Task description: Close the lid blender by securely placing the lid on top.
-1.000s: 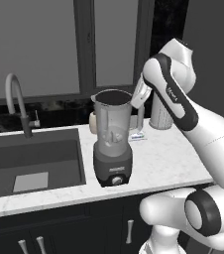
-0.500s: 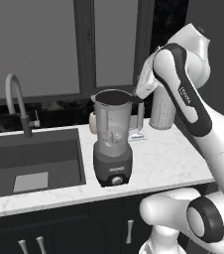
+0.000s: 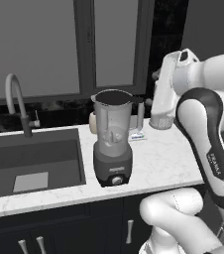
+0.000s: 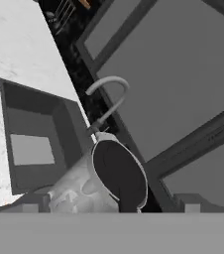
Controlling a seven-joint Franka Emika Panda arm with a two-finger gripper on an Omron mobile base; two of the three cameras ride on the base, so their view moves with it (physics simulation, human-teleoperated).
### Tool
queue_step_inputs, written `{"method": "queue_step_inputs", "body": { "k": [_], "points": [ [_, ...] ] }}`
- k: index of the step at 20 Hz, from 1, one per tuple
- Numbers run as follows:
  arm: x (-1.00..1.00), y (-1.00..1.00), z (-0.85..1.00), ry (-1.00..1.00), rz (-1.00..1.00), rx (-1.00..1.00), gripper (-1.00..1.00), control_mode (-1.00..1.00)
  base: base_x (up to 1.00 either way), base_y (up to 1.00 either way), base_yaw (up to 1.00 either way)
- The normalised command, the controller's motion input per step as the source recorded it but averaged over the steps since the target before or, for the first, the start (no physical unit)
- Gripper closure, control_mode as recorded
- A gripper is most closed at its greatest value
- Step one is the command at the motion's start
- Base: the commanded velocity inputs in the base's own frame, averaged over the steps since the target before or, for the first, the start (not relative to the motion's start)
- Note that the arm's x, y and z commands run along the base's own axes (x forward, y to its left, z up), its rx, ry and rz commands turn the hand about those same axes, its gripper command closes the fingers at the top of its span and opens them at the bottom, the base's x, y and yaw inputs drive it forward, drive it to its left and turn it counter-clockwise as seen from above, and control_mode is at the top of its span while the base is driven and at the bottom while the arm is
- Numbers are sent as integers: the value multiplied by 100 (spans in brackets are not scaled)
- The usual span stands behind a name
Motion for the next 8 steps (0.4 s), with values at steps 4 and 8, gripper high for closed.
{"method": "queue_step_inputs", "body": {
  "k": [4, 8],
  "points": [
    [-100, -1, -31, -31, 4, -11, -100, -100, 0, 0, 0],
    [-100, -2, -2, -58, 6, 0, -100, -100, 0, 0, 0]
  ]
}}
